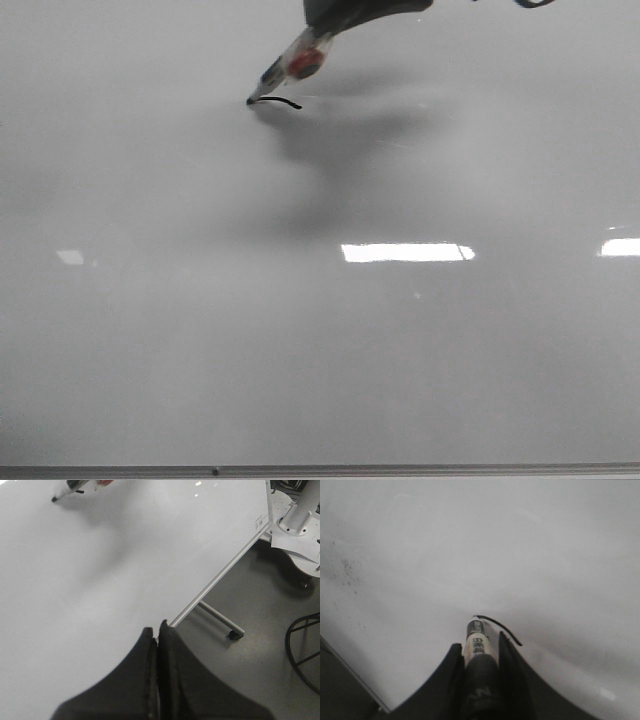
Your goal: Write number 9 on whiteboard
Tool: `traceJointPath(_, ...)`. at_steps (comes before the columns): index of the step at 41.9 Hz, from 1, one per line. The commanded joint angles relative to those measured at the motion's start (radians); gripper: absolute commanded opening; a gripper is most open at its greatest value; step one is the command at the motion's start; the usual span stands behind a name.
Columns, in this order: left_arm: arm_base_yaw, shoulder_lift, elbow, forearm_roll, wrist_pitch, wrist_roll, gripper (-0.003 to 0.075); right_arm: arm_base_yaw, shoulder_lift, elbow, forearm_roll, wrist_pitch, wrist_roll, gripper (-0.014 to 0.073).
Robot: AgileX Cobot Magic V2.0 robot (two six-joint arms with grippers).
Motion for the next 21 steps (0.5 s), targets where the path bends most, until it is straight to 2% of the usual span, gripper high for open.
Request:
traceJointPath(1, 0.001, -0.007, -0.026, -0.073, -0.021, 0.001, -0.0019, 0.01, 0.007, -0.038, 0.009, -0.006, -0.019, -0.0068)
traceJointPath(11, 0.001, -0.007, -0.026, -0.07, -0.021, 0.001, -0.0019, -0.063, -0.01, 0.044, 0.001, 0.011, -0.019, -0.0065)
traceJointPath(21, 0.001, -0.007, -0.026, -0.07, -0.021, 0.001, -0.0019, -0.107, -0.103, 0.031, 0.001, -0.022, -0.019, -0.0065)
